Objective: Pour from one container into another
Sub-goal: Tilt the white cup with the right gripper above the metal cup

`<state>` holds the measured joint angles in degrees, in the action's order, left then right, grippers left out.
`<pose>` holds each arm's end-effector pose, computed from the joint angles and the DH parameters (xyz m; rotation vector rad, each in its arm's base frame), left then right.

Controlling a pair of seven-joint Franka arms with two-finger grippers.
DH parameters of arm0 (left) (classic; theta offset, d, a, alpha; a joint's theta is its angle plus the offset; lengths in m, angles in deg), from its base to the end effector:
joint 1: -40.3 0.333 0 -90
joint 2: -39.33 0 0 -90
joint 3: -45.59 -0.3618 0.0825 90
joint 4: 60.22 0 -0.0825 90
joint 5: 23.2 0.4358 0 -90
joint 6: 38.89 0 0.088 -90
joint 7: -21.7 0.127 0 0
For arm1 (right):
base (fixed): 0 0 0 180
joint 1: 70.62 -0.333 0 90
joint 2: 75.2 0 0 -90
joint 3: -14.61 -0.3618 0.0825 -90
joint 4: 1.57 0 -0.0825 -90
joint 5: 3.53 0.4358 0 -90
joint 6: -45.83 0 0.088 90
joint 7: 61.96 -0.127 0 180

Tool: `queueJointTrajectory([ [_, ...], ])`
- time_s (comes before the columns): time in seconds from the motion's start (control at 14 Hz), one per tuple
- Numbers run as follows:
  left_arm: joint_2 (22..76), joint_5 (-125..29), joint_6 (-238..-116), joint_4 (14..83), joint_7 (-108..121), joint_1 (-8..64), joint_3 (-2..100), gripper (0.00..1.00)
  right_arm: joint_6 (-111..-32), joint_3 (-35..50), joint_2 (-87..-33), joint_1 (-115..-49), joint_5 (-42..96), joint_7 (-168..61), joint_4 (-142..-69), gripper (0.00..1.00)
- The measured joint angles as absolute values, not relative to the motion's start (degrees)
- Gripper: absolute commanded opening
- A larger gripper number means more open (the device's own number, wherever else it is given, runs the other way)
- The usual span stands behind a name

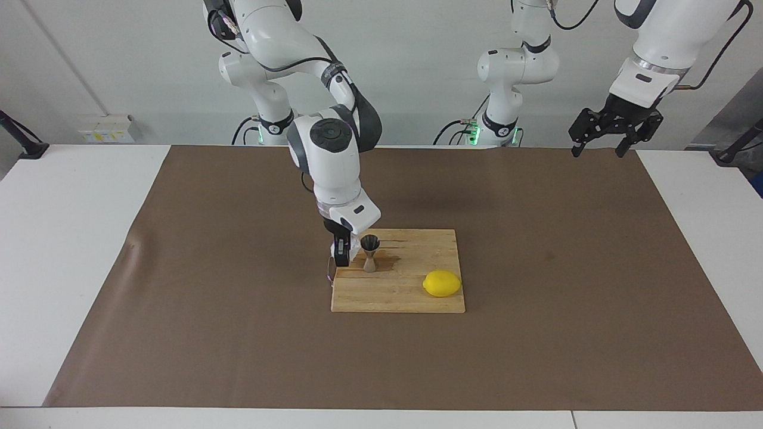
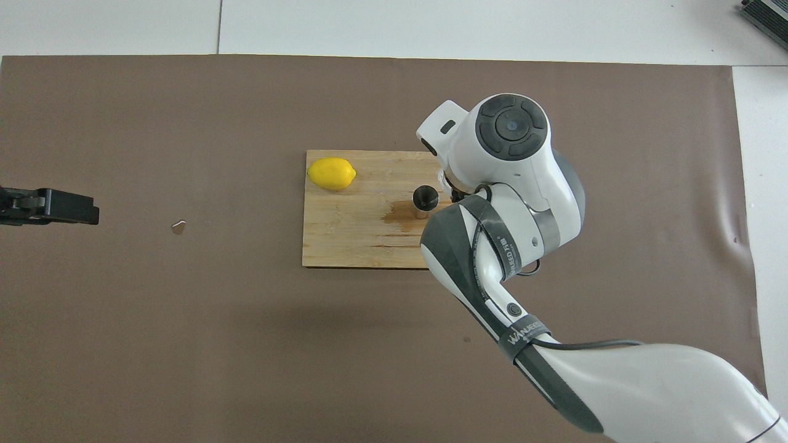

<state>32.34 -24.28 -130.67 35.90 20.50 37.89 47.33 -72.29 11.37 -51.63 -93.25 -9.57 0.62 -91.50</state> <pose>0.5644 -0.0444 0.6684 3.1225 -0.0799 0.0710 0.6812 0.3161 0.4146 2.1395 2.1680 0.0831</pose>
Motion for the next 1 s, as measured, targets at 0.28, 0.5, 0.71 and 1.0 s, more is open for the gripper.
queueJointTrajectory([
  [0.28,32.34,-24.28,-130.67,35.90,20.50,37.90,47.33,1.00,-72.28,11.37,-51.43,-94.97,-15.13,-0.42,-91.34,0.02],
  [0.5,32.34,-24.28,-130.66,35.90,20.50,37.89,47.33,1.00,-72.14,11.35,-51.43,-95.84,-19.29,-0.43,-91.24,0.02],
  [0.71,32.34,-24.28,-130.66,35.90,20.50,37.89,47.33,1.00,-71.31,11.33,-51.39,-97.15,-23.32,-0.42,-91.31,0.02],
  [1.0,32.34,-24.28,-130.66,35.90,20.50,37.89,47.32,1.00,-70.73,11.31,-51.38,-97.87,-26.99,1.83,-92.11,0.02],
])
